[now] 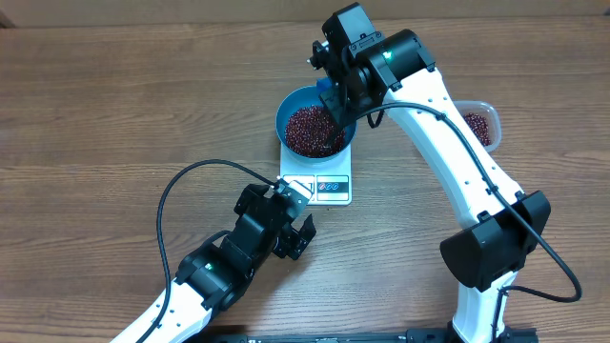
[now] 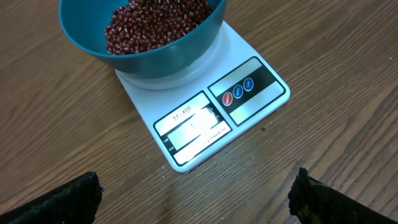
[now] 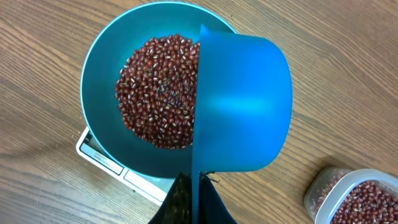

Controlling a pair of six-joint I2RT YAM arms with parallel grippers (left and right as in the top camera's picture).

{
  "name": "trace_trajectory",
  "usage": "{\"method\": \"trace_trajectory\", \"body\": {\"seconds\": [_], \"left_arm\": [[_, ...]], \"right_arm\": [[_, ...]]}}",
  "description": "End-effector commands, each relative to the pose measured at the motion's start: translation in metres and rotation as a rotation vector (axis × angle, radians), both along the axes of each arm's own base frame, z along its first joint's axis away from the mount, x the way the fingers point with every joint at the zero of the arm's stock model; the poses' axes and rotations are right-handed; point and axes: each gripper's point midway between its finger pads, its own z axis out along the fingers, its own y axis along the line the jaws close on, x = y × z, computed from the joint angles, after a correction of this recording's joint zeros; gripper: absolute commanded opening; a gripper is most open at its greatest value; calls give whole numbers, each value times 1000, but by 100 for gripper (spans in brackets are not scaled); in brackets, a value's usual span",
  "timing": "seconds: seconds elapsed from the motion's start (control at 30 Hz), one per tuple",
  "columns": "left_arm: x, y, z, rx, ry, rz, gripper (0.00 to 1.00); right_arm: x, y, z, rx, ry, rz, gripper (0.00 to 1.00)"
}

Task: Scoop item into bowl and weigh 150g on scale
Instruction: 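Hold the scoop inside the bowl and shake out remaining beans, then raise the empty blue scoop and carry it right to the bean tub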

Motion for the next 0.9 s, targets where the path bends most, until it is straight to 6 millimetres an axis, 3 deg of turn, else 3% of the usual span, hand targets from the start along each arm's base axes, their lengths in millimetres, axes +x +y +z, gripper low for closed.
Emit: {"method": "trace_trajectory", "body": {"seconds": [0.0, 0.5, 0.87], "left_arm": [[1, 3, 0, 11, -11, 5, 100], [1, 3, 0, 11, -11, 5, 100], [1, 3, 0, 11, -11, 5, 100]], "right_arm": [[3, 1, 32, 40, -84, -5, 4], [0, 2, 31, 46, -69, 0, 4], [-15, 23, 33, 189, 19, 57, 4]]}}
